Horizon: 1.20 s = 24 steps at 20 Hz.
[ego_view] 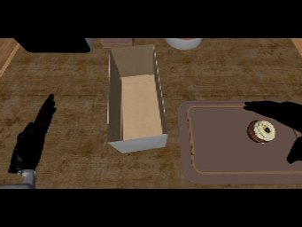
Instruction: Pick the cupcake from the tray and place it in the cardboard box
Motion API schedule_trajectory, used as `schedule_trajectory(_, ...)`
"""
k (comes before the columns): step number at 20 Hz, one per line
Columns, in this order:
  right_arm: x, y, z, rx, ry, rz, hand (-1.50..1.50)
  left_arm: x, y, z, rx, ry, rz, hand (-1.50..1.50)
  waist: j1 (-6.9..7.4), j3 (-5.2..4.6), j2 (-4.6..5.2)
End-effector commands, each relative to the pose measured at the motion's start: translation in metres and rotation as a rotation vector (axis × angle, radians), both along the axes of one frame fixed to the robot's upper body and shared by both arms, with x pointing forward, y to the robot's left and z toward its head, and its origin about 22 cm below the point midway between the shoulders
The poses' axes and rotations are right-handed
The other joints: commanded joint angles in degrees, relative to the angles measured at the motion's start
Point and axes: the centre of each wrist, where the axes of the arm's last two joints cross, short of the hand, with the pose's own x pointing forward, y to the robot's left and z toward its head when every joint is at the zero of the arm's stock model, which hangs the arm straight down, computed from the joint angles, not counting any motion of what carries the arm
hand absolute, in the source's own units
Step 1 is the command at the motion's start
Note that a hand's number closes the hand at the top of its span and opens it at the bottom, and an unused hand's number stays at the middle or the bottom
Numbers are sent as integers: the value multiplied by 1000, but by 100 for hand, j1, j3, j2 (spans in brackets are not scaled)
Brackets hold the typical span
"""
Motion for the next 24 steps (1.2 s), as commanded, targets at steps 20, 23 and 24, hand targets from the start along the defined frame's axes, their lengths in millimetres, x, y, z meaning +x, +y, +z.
schedule_trajectory(20,6,4,-30,-5,73,29,150,-12,10,11,4,-8,-26,0,4,0,-3)
schedule_trajectory(23,6,-6,-52,-11,-123,23,150,-9,7,-11,-5,4,-24,0,53,6,23)
schedule_trajectory(24,15,23,-38,-6,-173,12,150,-2,1,4,-10,-3,-5,0,16,3,4)
